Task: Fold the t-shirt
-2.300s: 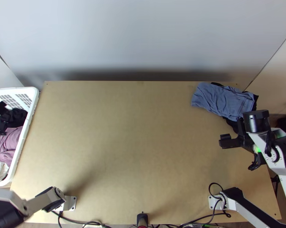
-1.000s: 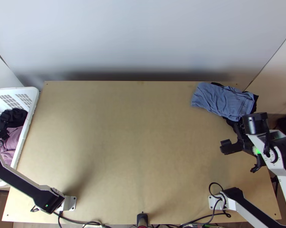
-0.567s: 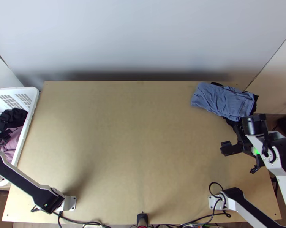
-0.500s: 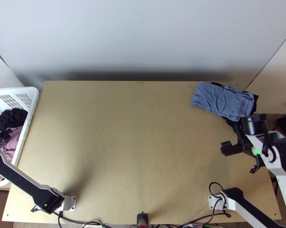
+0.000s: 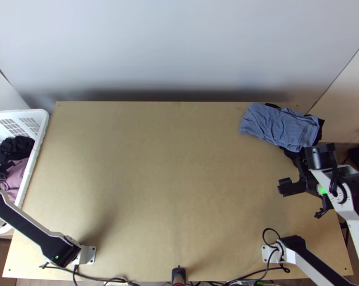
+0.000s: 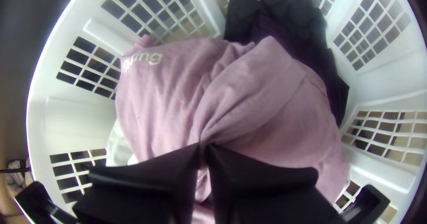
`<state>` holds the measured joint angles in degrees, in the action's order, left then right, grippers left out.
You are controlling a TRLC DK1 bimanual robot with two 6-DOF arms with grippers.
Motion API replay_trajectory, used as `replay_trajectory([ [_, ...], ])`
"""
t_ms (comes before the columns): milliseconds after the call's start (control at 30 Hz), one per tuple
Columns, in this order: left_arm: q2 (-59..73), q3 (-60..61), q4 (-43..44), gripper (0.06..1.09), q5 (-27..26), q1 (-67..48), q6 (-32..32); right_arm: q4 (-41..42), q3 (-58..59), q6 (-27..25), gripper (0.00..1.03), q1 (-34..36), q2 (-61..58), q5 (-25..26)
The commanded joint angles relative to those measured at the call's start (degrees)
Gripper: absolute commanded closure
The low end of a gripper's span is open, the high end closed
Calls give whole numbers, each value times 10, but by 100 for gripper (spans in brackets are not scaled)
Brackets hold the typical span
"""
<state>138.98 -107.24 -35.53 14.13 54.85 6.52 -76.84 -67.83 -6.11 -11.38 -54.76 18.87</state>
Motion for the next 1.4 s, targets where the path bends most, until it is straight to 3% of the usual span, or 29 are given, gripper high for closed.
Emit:
replay_trajectory([
  [0, -11, 16, -16, 105, -17, 3, 11, -2, 5, 1, 5, 1, 1, -1],
  [133, -58, 34, -19, 105, -41, 2, 9, -2, 17, 2, 5, 2, 10, -1],
  [300, -152, 28, -61, 105, -112, -15, 1, -1, 17, 2, 5, 3, 16, -1],
  [567, -333, -8, -154, 105, -282, -48, -12, -1, 4, 2, 5, 3, 20, -1],
  [900, -476, -180, -217, 105, -383, -118, -43, -1, 6, 1, 5, 2, 37, -1],
  [1100, -555, -232, -177, 105, -388, -207, -48, 0, 16, 1, 5, 2, 49, -1],
  [1267, -595, -233, -89, 105, -384, -258, -117, 1, 30, 2, 5, 4, 66, -1],
  [1367, -615, -230, -34, 105, -307, -307, -122, 1, 49, 2, 5, 5, 84, -1],
])
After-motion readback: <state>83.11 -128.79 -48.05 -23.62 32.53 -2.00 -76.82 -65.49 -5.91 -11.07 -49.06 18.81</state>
